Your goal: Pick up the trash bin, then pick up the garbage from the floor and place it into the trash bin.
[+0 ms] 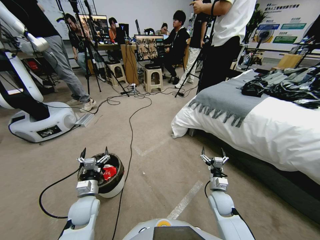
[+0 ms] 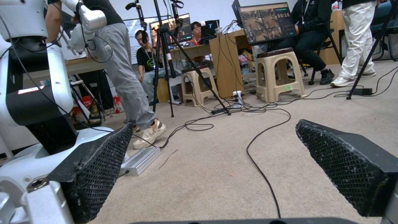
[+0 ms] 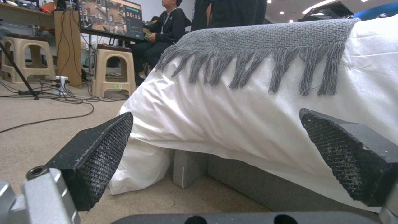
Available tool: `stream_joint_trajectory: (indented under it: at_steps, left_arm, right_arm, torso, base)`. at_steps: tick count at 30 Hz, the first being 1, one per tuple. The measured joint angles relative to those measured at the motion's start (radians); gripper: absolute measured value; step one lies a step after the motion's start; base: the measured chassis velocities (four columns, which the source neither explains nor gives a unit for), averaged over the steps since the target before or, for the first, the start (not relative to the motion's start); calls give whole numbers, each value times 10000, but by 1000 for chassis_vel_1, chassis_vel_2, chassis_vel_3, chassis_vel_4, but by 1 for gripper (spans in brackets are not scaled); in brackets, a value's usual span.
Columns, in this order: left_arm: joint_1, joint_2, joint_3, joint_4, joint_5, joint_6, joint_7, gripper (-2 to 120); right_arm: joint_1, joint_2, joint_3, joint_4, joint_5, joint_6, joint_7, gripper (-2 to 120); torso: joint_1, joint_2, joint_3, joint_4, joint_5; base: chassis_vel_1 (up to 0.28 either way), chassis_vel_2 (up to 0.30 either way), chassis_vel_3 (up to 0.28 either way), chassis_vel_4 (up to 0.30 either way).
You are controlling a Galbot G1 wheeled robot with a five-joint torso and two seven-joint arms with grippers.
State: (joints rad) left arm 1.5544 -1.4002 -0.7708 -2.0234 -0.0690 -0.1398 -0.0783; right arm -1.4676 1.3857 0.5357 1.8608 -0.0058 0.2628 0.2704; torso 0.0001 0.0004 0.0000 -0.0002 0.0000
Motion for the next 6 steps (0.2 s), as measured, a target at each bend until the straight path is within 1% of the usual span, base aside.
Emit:
stream_joint_trajectory:
  at_steps: [6]
  left_arm:
    - [-4,4,-6,-9,-13,23,-5,100]
  right_arm:
    - [5,-1,0,-6,-1,-6,-3,100]
  torso:
    - [-1,0,0,0,0]
  base:
    - [0,0,0,0]
